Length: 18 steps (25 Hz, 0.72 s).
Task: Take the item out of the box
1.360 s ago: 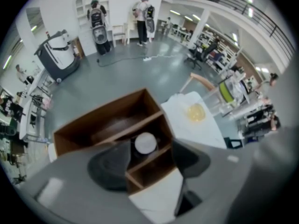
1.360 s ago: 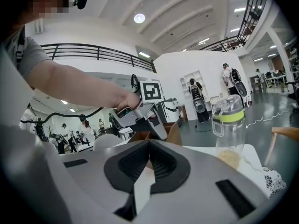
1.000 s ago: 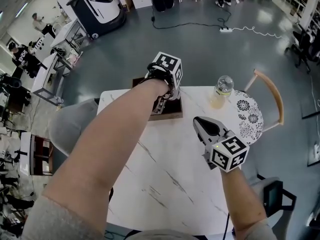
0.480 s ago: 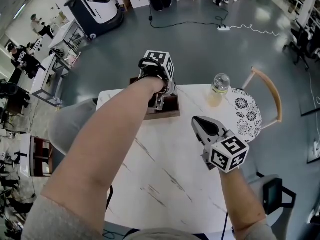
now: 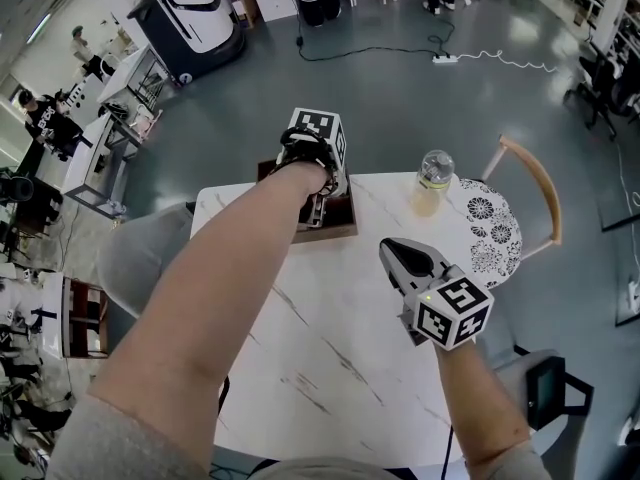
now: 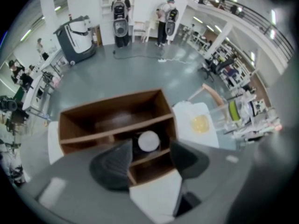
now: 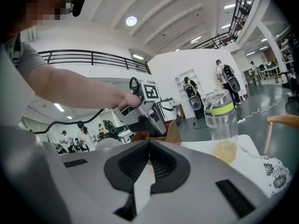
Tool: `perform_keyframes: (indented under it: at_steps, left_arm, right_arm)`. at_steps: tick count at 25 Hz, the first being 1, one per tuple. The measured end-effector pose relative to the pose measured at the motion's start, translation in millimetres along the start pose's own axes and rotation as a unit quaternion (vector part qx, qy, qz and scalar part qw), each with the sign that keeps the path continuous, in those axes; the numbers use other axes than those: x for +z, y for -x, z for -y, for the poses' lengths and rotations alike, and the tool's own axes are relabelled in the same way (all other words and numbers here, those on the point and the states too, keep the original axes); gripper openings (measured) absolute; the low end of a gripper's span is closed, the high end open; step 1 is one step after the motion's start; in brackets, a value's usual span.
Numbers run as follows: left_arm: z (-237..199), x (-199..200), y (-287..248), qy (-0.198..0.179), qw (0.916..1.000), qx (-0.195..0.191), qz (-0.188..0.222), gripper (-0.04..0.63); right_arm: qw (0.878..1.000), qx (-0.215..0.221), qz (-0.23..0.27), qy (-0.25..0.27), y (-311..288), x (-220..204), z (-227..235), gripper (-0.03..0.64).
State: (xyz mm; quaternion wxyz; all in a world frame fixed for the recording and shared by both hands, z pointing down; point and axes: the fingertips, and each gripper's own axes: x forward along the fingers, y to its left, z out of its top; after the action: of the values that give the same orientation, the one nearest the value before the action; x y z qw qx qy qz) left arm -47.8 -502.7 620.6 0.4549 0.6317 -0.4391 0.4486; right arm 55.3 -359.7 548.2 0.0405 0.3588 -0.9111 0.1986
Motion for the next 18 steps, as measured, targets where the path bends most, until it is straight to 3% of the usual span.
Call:
perform_keyframes:
  at_steps: [10,18]
  left_arm:
    - [-3,6,-16,-0.002,0.9994,0.033,0.013,0.216]
    - [-6,6,-25,-0.017,0.9982,0.053,0.024,0.141]
  right_arm:
    - [1.000,-0.006,0.002,-0.007,8,-2,3,0.009]
    - [1.000,-0.010,0.002,-0.012,13,-4,10,0.009]
